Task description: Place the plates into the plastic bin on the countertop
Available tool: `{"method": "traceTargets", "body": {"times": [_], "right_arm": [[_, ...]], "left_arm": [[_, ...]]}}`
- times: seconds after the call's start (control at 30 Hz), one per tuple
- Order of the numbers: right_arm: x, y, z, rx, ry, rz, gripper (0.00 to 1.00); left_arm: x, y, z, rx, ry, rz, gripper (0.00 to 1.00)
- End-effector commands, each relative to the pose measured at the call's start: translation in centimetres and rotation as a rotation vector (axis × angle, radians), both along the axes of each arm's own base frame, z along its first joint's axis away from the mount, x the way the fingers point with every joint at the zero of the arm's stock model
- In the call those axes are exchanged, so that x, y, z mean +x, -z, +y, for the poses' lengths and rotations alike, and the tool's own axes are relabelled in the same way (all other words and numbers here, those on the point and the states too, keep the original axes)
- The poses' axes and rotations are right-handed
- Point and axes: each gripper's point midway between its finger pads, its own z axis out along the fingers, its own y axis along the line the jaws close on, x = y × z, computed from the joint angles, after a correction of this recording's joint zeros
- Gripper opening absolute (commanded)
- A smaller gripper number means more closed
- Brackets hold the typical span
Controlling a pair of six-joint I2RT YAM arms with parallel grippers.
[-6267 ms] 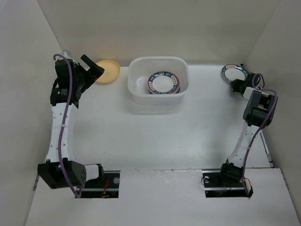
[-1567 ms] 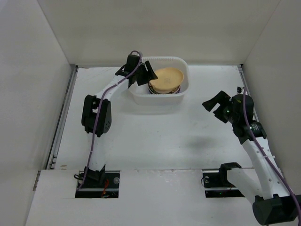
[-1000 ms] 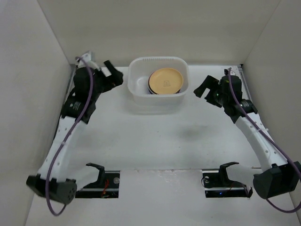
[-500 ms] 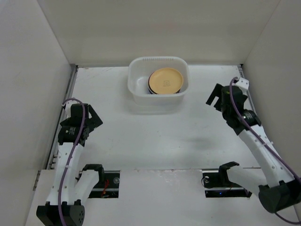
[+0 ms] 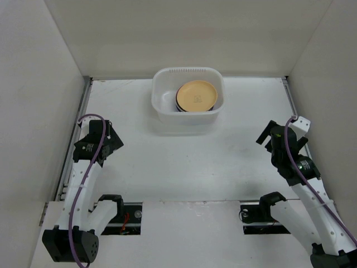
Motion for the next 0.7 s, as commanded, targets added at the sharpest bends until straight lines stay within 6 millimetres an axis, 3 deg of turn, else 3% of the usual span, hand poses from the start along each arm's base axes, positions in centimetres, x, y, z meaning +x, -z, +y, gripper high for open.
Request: {"method": "traceTargets", "body": {"times": [0.0, 0.67], "right_arm": [[0.3, -0.4, -0.2, -0.011, 0.020, -0.012, 1.00], [4.3, -1.8, 2.2, -0.006, -0.026, -0.019, 1.00]], "left_arm": [[0.0, -0.2, 0.3, -0.001, -0.040, -0.038, 1.00], [0.1, -0.7, 1.4, 0.019, -0.096, -0.091, 1.00]]}}
